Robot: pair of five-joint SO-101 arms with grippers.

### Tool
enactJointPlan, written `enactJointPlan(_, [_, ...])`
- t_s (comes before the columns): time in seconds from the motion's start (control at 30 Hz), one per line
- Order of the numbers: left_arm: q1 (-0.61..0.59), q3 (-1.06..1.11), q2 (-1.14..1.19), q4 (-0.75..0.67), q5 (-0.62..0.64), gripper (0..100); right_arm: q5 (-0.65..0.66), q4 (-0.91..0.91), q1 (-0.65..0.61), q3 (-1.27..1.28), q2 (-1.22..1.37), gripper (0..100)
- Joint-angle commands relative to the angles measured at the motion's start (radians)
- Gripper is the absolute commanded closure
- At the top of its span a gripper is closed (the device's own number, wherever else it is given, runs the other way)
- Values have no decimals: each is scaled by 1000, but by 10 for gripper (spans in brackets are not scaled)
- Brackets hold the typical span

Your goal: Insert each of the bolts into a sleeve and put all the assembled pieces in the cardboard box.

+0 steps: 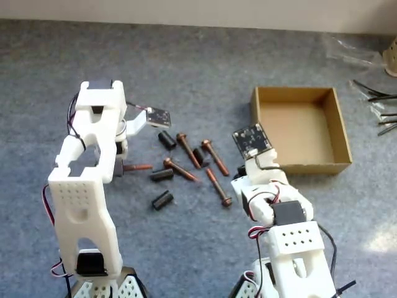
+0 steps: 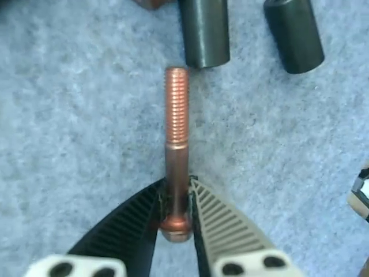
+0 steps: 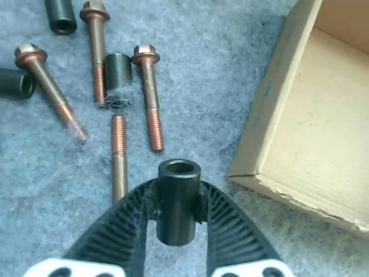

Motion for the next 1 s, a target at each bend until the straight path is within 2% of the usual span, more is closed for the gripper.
enactJointPlan(0.0, [31,-12,-84,18,-796,992,12,-24,12,-8,-16,994])
enactJointPlan(0.13, [54,-8,-96,18,-489,993,12,-24,12,-7,-15,994])
enactJointPlan(0.4, [133,-41,-91,17,451,995,12,-24,12,7,-19,994])
enactJointPlan(0.5, [147,-48,-94,14,749,995,12,-24,12,7,-19,994])
enactJointPlan(0.6, [145,-48,-94,12,951,995,12,-24,12,8,-19,994])
enactJointPlan(0.77, [137,-48,-93,-43,1198,995,11,-24,12,8,-19,994])
enactJointPlan(0.97, [137,-48,-94,-48,1614,995,11,-24,12,8,-19,994])
